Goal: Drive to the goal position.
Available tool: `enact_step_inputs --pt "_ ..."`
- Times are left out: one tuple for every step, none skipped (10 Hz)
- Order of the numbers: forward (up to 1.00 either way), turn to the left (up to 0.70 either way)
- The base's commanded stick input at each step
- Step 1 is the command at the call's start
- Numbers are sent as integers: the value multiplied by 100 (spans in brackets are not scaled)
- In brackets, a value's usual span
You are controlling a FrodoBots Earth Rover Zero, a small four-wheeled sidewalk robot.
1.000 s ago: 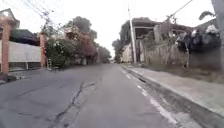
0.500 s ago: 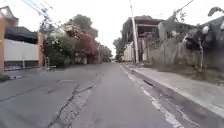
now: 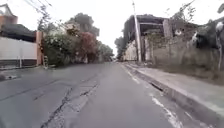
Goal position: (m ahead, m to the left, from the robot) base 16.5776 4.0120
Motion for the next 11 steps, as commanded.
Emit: enact_step_inputs --pt "100 -40" --pt "100 -40" --pt "100 -24" --pt "100 -2" --pt "100 0" --pt "100 0" --pt "100 0" --pt "100 0" --pt "100 0" --pt "100 0" --pt "100 0"
